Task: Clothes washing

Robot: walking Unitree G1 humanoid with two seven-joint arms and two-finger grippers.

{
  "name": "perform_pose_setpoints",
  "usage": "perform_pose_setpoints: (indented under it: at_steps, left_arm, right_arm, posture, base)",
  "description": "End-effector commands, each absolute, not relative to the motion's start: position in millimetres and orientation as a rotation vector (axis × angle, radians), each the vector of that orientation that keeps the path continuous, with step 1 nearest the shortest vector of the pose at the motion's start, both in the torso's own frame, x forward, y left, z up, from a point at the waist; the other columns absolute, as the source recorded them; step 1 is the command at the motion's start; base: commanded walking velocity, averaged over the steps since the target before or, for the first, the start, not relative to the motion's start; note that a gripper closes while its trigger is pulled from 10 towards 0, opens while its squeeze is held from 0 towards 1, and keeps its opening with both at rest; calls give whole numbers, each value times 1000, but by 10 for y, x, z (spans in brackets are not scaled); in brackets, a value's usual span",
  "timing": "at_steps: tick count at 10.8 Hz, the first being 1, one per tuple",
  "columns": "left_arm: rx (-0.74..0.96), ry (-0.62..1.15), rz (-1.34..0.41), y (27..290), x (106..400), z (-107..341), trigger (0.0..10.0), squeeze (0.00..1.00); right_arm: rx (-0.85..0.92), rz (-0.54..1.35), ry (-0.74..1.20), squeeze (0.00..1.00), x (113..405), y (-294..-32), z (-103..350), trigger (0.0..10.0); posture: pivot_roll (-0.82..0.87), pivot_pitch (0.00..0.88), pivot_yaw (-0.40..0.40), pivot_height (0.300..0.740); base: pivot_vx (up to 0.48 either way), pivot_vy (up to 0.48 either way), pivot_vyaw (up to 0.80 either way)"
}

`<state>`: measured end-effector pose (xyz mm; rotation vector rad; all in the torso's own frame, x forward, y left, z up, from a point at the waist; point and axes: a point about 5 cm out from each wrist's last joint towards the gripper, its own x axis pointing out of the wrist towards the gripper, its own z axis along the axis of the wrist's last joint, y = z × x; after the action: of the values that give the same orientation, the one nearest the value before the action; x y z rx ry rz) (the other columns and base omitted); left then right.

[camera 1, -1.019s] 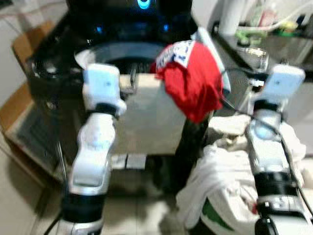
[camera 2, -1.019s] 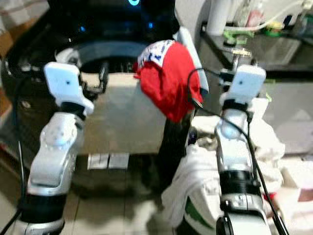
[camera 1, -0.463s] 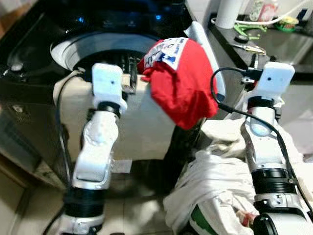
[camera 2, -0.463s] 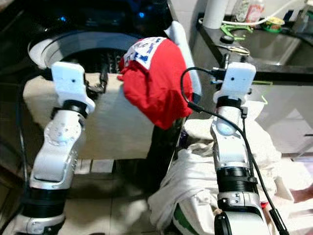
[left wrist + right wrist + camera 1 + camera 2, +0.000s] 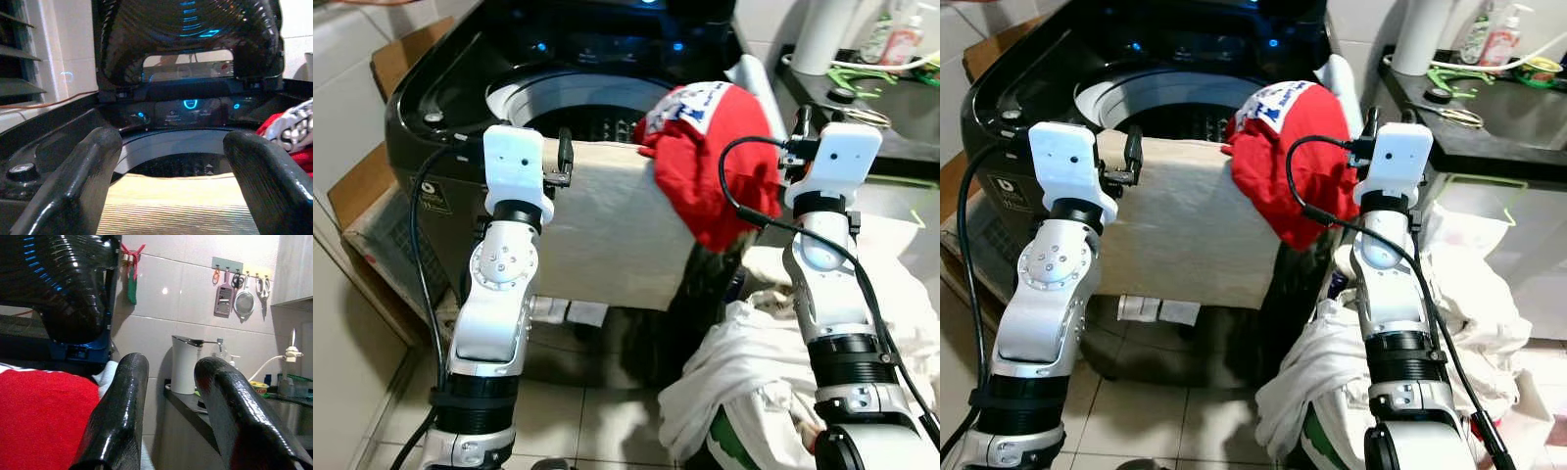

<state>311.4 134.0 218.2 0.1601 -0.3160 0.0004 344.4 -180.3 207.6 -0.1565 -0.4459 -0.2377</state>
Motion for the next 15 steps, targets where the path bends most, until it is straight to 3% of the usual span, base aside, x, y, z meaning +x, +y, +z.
perform_pose_setpoints:
  at_steps: [1, 4, 6, 9, 10, 12, 13, 15]
  left_arm:
    - [172, -318, -4, 1313, 3126, 2193, 10000, 0]
    - [189, -311, -5, 1282, 3104, 2159, 10000, 0]
    - [193, -308, -5, 1260, 3089, 2147, 10000, 0]
    - [217, -285, 25, 1344, 2969, 2124, 10000, 0]
    - [227, -286, 58, 1429, 2919, 2149, 10000, 0]
    - [241, -288, 94, 1520, 2864, 2181, 10000, 0]
    - [236, -284, 107, 1537, 2851, 2182, 10000, 0]
    - [223, -279, 102, 1500, 2859, 2179, 10000, 0]
  right_arm:
    - [-156, -248, -439, 0, 3479, -1837, 2113, 10000]
    - [-164, -245, -422, 0, 3549, -1875, 2132, 10000]
    - [-178, -301, -367, 0, 3781, -2080, 2280, 10000]
    - [-68, -325, -103, 0, 4031, -2139, 2102, 10000]
    - [65, -322, -28, 0, 4077, -2085, 2051, 10000]
    - [122, -184, -47, 0, 4157, -1777, 2166, 10000]
    - [-13, -112, -147, 0, 4169, -1596, 2318, 10000]
    - [-124, -53, -254, 0, 4118, -1415, 2365, 10000]
  posture:
    - [130, 0, -39, 740]
    - [139, 0, -52, 740]
    - [150, 0, -56, 740]
    - [229, 0, -91, 740]
    - [266, 0, -113, 740]
    - [291, 0, -132, 740]
    - [290, 0, -140, 740]
    - [262, 0, -135, 740]
  base:
    - [0, 0, 0]
    - [0, 0, 0]
    - [0, 0, 0]
    - [0, 0, 0]
    - [0, 0, 0]
    - [0, 0, 0]
    - [0, 0, 0]
    - [0, 0, 0]
